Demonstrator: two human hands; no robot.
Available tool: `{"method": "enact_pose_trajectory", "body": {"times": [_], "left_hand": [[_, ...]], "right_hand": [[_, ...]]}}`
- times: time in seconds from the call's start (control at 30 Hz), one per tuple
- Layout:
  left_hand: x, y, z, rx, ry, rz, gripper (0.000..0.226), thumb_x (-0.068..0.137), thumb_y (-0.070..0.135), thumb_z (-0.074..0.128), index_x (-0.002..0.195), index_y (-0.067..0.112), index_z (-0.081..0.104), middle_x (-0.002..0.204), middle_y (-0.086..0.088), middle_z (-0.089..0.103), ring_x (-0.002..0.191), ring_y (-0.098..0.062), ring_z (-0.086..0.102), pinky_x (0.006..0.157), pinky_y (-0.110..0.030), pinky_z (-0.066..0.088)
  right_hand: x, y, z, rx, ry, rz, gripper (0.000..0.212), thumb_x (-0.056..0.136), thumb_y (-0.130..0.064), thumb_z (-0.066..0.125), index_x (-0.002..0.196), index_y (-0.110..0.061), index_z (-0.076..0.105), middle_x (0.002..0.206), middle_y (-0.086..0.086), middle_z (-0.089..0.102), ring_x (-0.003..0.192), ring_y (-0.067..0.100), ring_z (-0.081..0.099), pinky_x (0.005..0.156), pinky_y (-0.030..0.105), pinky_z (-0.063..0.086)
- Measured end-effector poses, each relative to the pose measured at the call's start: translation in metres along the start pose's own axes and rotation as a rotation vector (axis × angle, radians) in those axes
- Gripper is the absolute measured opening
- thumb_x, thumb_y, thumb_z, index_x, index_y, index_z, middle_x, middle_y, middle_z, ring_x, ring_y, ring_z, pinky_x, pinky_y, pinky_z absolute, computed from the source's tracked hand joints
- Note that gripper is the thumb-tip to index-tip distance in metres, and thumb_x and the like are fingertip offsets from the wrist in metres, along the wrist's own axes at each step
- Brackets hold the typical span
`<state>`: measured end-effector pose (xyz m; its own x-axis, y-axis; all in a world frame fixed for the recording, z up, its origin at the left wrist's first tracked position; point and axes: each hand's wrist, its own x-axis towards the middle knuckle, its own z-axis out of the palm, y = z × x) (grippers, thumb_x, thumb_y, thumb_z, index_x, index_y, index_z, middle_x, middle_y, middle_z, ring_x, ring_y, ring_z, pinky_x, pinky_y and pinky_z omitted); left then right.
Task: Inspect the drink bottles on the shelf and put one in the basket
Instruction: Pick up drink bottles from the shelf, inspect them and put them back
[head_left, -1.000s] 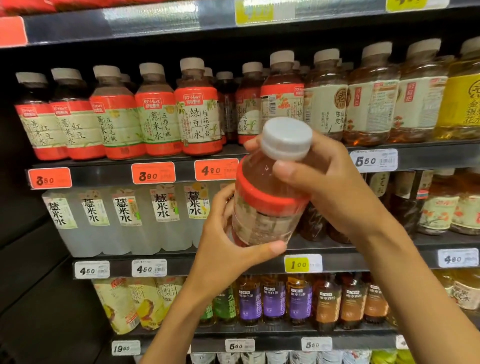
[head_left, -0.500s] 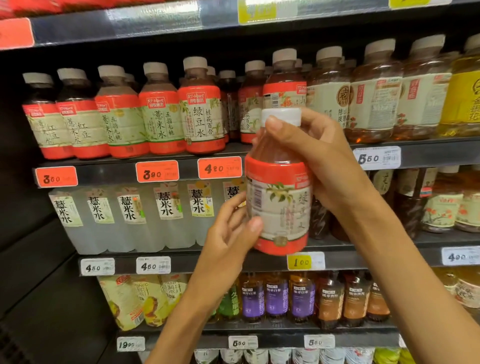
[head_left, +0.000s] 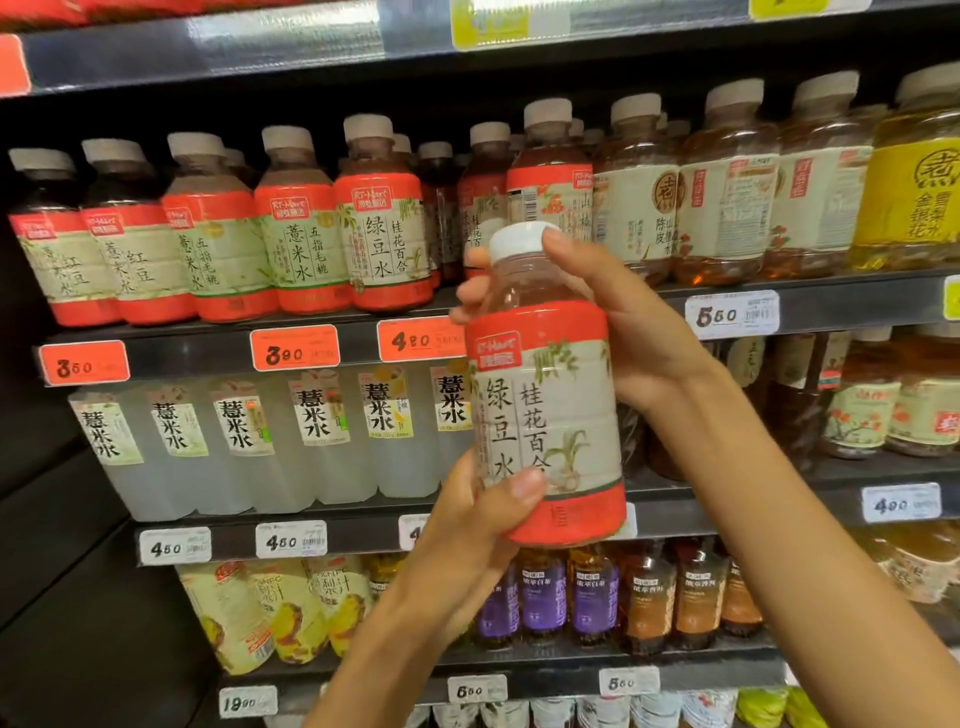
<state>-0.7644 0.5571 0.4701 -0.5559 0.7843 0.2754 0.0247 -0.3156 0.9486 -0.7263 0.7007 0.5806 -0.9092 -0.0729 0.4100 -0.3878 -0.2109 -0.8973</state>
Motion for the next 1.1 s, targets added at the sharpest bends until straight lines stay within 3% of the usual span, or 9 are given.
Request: {"method": "enact_pose_trajectory", "body": {"times": [0.1,0.27,0.4,0.57,0.7,0.8,0.9,1.0,1.1], "left_hand": [[0.002,0.004,-0.004,-0.019,-0.011,0.0,0.121,0.037,0.059,0.089,0.135,0.008,0.042,0.125,-0.016,0.064,0.116,-0.033,0.06,0.1,-0.049,0.047],[0.003,0.014,-0.007,0.079,0.06,0.111,0.091,0.052,0.052,0.084,0.129,0.036,0.04,0.114,0.016,0.07,0.108,-0.004,0.065,0.08,-0.014,0.051],[0.011,0.01,0.007,0.219,0.117,0.177,0.068,0.063,0.047,0.073,0.125,0.034,0.049,0.113,0.014,0.07,0.105,-0.004,0.066,0.078,-0.012,0.051],[0.015,0.014,0.008,0.209,0.175,0.189,0.063,0.062,0.05,0.07,0.119,0.026,0.057,0.106,0.009,0.073,0.098,-0.008,0.07,0.074,-0.016,0.054],[0.007,0.018,0.002,-0.094,0.024,0.041,0.076,0.056,0.061,0.081,0.119,0.021,0.066,0.119,-0.008,0.069,0.109,-0.023,0.066,0.088,-0.036,0.057],[0.006,0.015,0.002,-0.308,-0.119,-0.034,0.078,0.067,0.058,0.077,0.131,0.019,0.057,0.134,-0.022,0.056,0.117,-0.034,0.058,0.096,-0.047,0.05],[0.008,0.016,0.001,-0.337,-0.206,-0.046,0.075,0.078,0.058,0.067,0.138,0.016,0.05,0.134,-0.027,0.053,0.115,-0.035,0.059,0.094,-0.045,0.052],[0.008,0.017,-0.004,-0.181,-0.121,-0.018,0.08,0.075,0.067,0.064,0.139,0.023,0.048,0.134,-0.02,0.056,0.12,-0.035,0.057,0.096,-0.045,0.051],[0.003,0.017,-0.008,0.099,0.01,0.054,0.069,0.076,0.072,0.056,0.132,0.033,0.05,0.13,0.002,0.063,0.12,-0.015,0.059,0.096,-0.03,0.051]], "right_hand": [[0.003,0.002,0.0,-0.056,0.045,-0.078,0.027,0.091,-0.028,0.048,0.101,-0.008,0.064,0.088,0.006,0.072,0.091,0.024,0.068,0.081,0.034,0.056],[-0.004,-0.003,0.008,-0.392,0.298,-0.198,0.027,0.092,-0.031,0.062,0.086,-0.007,0.07,0.079,0.007,0.073,0.069,0.014,0.068,0.065,0.023,0.054],[-0.002,-0.001,0.02,-0.5,0.438,-0.241,0.021,0.091,-0.028,0.065,0.084,-0.008,0.066,0.071,0.001,0.07,0.061,0.008,0.065,0.059,0.019,0.052],[-0.001,-0.008,0.01,-0.446,0.355,-0.097,0.033,0.093,-0.038,0.06,0.093,-0.007,0.07,0.075,0.002,0.072,0.069,0.011,0.068,0.064,0.02,0.054],[0.003,-0.007,-0.004,-0.272,0.256,0.013,0.037,0.092,-0.041,0.057,0.103,-0.007,0.067,0.094,0.017,0.062,0.088,0.026,0.061,0.092,0.042,0.05],[0.005,0.001,-0.003,0.026,0.153,0.099,0.039,0.086,-0.042,0.056,0.101,-0.007,0.065,0.092,0.009,0.073,0.089,0.022,0.07,0.084,0.035,0.057],[0.006,0.005,-0.001,0.118,0.145,0.075,0.042,0.082,-0.04,0.06,0.101,-0.003,0.062,0.084,0.009,0.073,0.089,0.026,0.069,0.079,0.034,0.057],[0.005,-0.001,0.0,0.041,0.227,0.047,0.035,0.088,-0.038,0.061,0.097,-0.005,0.065,0.082,0.007,0.074,0.082,0.021,0.071,0.073,0.031,0.058],[0.004,-0.005,0.0,-0.128,0.277,-0.015,0.029,0.091,-0.039,0.059,0.092,-0.01,0.065,0.083,0.005,0.074,0.075,0.015,0.071,0.063,0.025,0.056]]}}
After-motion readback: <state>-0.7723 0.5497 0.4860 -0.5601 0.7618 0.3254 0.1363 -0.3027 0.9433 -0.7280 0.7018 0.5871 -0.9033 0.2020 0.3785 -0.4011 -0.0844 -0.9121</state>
